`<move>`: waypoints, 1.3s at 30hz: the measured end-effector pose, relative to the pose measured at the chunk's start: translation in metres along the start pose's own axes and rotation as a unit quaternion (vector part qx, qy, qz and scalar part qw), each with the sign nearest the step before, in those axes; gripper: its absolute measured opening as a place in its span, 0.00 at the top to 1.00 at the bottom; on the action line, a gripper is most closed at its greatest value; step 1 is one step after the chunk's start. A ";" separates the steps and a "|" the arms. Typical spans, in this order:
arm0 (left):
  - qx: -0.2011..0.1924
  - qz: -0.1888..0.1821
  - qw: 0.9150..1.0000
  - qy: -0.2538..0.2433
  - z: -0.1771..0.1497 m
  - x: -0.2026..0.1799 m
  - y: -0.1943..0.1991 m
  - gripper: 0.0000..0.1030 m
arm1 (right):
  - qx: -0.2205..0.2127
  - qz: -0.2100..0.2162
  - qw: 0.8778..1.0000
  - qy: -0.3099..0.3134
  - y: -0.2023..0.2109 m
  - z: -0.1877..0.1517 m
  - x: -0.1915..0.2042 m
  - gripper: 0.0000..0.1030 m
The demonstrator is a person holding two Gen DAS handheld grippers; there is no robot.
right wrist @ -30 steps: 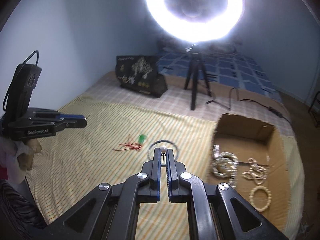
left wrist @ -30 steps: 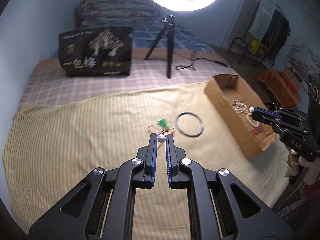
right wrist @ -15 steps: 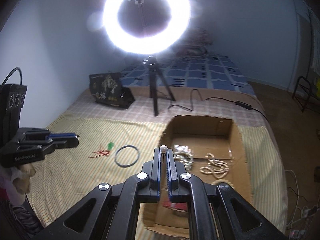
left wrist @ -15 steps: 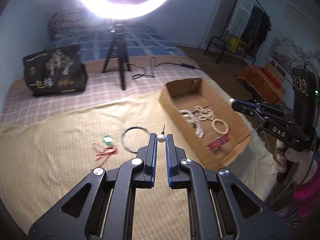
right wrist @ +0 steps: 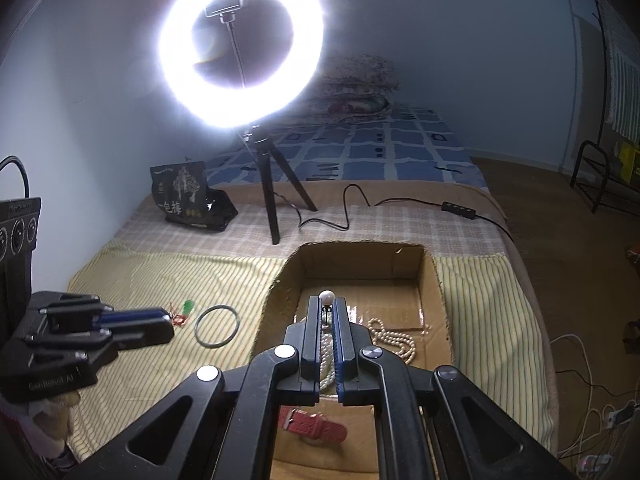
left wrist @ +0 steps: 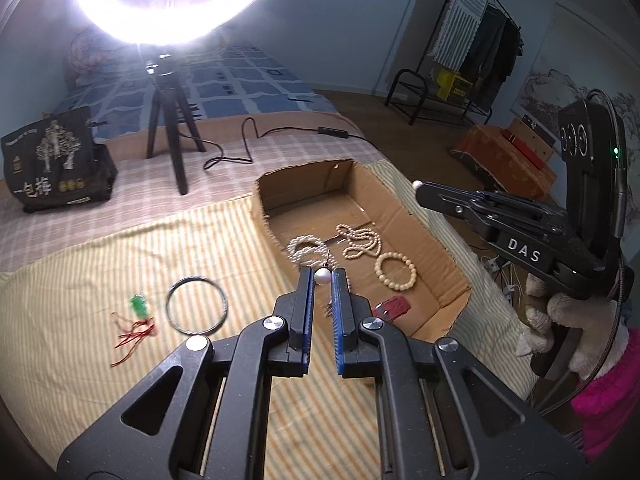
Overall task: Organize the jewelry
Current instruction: 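Carry the pearl earring into the cardboard box and open the left tool, then move both tools out of the box over the jade pendant and black bangle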
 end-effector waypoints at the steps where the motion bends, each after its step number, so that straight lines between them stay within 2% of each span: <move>1: 0.001 -0.001 1.000 0.000 0.001 -0.002 -0.003 0.94 | 0.000 -0.001 1.000 -0.001 -0.002 0.001 -0.002 0.98; 19: 0.002 -0.009 1.000 -0.015 0.013 -0.039 -0.035 0.94 | -0.001 -0.009 0.999 -0.031 -0.020 0.008 -0.036 0.97; 20: 0.002 -0.009 1.000 -0.016 0.013 -0.041 -0.036 0.94 | -0.002 -0.010 0.999 -0.034 -0.020 0.008 -0.037 0.94; 23: 0.003 -0.008 1.000 -0.016 0.013 -0.042 -0.037 0.94 | -0.008 -0.015 0.999 -0.039 -0.017 0.008 -0.040 0.74; 26: 0.000 0.000 1.000 -0.018 0.014 -0.041 -0.036 0.94 | -0.012 -0.019 0.999 -0.041 -0.014 0.008 -0.043 0.70; 27: 0.001 0.001 1.000 -0.020 0.013 -0.042 -0.036 0.93 | -0.013 -0.022 0.999 -0.042 -0.013 0.008 -0.043 0.63; 28: 0.000 0.002 1.000 -0.022 0.013 -0.042 -0.036 0.81 | -0.014 -0.024 0.999 -0.043 -0.012 0.008 -0.044 0.56; 29: -0.001 0.003 1.000 -0.024 0.013 -0.042 -0.035 0.63 | -0.018 -0.028 0.998 -0.044 -0.010 0.009 -0.045 0.39; 30: -0.006 0.005 1.000 -0.026 0.013 -0.043 -0.033 0.54 | -0.024 -0.034 0.998 -0.045 -0.008 0.009 -0.045 0.27; 33: -0.012 0.012 0.999 -0.035 0.013 -0.044 -0.030 0.52 | -0.033 -0.046 0.998 -0.040 -0.004 0.013 -0.045 0.15; 36: -0.015 0.016 0.999 -0.035 0.013 -0.043 -0.029 0.34 | -0.039 -0.060 0.997 -0.035 -0.002 0.016 -0.044 0.01; 39: -0.015 0.019 0.999 -0.033 0.013 -0.041 -0.029 0.33 | -0.043 -0.065 0.996 -0.032 -0.001 0.017 -0.041 0.00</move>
Point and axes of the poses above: each gripper's, at about its wrist camera, not at the fingertips, and y roughly against the way its jaws point, x to its left, z to its top, the point moved 6 cm from there along -y, roughly the way its jaws point, and after that the axes turned 11 degrees about z, right-handed, at the moved point
